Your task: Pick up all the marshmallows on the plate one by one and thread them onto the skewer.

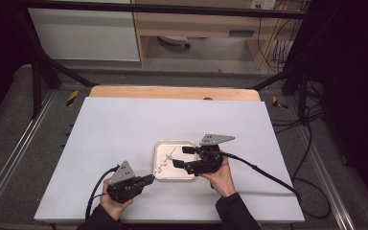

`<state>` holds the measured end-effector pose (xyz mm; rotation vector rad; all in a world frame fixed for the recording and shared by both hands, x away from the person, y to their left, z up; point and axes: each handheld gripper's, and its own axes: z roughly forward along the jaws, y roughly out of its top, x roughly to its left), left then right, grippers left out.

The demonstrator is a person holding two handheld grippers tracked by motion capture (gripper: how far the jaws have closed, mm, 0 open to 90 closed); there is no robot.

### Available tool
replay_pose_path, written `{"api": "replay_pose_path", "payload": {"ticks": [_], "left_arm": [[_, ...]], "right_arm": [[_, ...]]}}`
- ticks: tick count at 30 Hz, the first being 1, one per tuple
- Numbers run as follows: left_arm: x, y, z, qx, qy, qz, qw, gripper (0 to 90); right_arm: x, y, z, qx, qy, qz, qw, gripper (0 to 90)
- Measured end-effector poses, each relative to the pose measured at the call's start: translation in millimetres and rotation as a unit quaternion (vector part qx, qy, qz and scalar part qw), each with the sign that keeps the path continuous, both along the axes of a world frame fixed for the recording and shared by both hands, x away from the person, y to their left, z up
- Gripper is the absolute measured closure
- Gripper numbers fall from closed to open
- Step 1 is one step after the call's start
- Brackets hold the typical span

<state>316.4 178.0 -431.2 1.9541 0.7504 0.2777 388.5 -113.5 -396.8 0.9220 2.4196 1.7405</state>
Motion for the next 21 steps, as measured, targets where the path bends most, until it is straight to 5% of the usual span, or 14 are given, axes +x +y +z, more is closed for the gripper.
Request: {"api": "replay_pose_path", "payload": {"ticks": [6,21], "left_arm": [[0.3,0.7,-0.1,0.001,0.002,0.003,1.0,88.2],[1.8,1.4,-0.4,-0.001,0.007,0.005,1.0,88.1]], "right_arm": [[-1.8,-9.4,-4.7,-0.044,-0.02,-0.021,0.9986,12.9],[-5.7,-53.3,-29.6,-0.119,-0.019,-0.065,0.9906,0.9]]}}
